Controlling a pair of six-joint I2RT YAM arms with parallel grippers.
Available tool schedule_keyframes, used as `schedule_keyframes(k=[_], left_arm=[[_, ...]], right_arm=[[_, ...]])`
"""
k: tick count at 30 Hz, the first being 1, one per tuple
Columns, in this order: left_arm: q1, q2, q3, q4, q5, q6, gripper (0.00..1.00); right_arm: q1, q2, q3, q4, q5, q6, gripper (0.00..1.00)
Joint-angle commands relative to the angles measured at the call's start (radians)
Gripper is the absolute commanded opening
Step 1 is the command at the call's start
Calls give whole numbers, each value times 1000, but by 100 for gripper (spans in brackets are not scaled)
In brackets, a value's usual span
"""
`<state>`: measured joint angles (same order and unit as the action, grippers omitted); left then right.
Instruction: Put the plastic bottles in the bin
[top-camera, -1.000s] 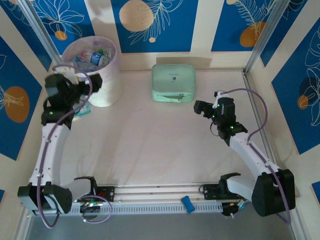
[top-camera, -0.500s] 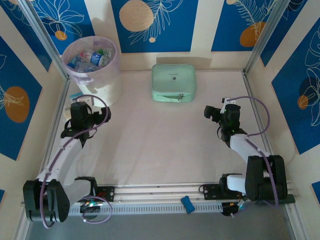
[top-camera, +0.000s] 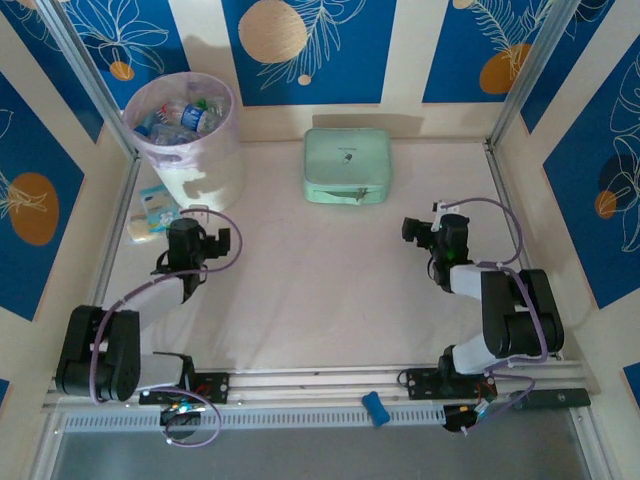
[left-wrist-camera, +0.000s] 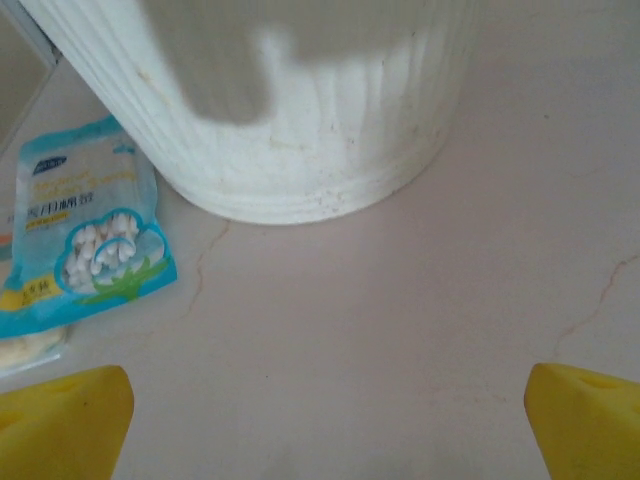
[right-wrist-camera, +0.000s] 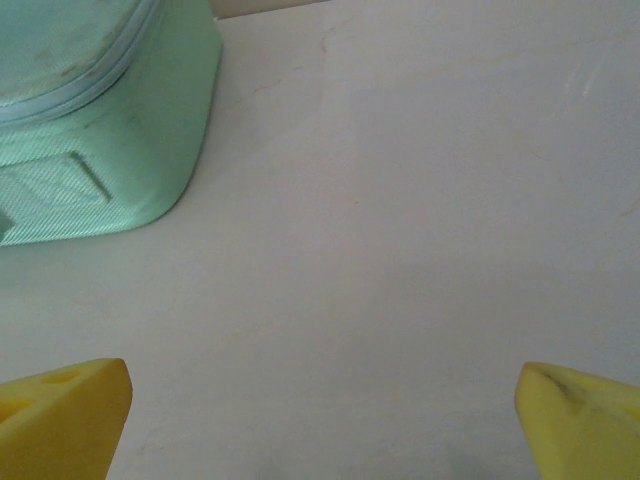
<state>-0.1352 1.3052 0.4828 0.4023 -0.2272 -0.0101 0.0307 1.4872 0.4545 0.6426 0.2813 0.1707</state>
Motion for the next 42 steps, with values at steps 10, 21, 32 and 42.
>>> schedule_keyframes(k=[10,21,32,42], left_arm=[[-21,246,-223,783,-92,87,100],[-12,268,-153,643,-35,85,100],[-12,270,-153,648,-37,87,100],[-9,271,-141,627,-63,71,100]], right_arm=[[9,35,-65,213,37,-22,99],[12,36,-64,212,41,-25,99],[12,36,-63,212,43,-26,99],[13,36,-62,212,44,-27,99]])
